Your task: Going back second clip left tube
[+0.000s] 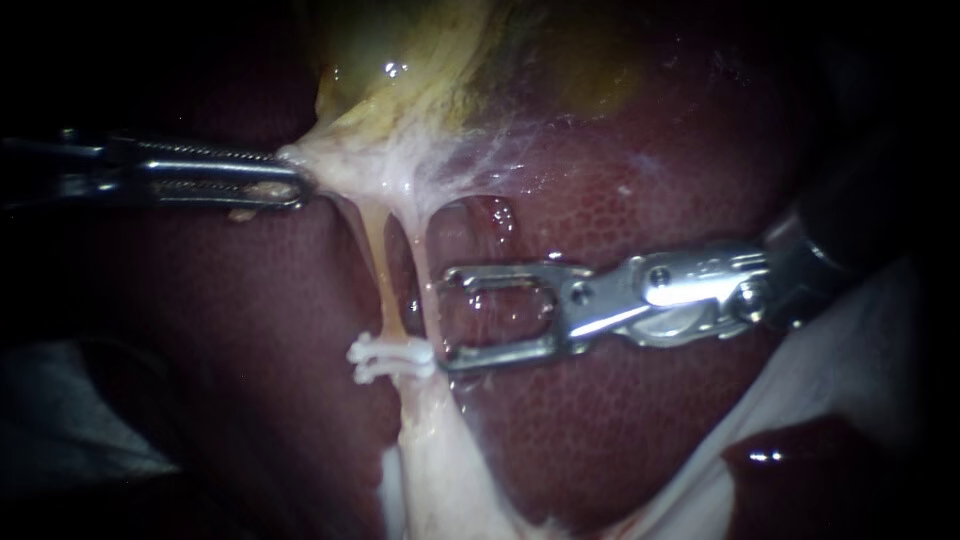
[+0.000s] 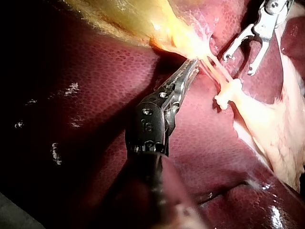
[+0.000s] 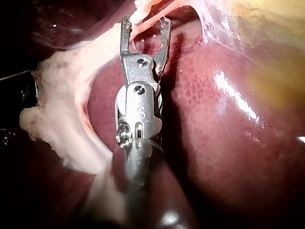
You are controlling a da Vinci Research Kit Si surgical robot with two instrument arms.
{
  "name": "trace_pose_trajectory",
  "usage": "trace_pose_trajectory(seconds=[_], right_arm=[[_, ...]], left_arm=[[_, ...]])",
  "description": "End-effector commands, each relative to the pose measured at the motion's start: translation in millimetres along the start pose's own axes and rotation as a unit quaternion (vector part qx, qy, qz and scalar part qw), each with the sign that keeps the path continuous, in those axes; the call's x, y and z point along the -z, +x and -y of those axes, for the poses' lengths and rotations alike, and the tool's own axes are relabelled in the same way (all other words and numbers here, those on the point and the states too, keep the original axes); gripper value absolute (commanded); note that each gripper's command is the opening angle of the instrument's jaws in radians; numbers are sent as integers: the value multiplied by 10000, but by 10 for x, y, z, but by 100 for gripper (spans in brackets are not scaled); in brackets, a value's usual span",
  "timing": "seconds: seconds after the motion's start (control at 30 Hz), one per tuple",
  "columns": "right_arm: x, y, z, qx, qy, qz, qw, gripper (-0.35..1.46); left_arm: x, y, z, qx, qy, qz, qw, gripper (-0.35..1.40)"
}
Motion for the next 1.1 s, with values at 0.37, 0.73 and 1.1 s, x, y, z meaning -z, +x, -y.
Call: trace_pose_trajectory(seconds=[0.37, 0.73, 1.1], right_arm=[[69, 18, 19, 232, -9, 597, 9979, 48], [80, 25, 16, 223, -73, 610, 9979, 49], [81, 24, 15, 217, -102, 617, 9978, 50]], left_arm=[[1, 0, 0, -1, -4, -1, 10000, -35], [-22, -14, 7, -42, 57, -25, 10000, -35], [-63, -36, 16, -108, 64, 34, 9999, -35]])
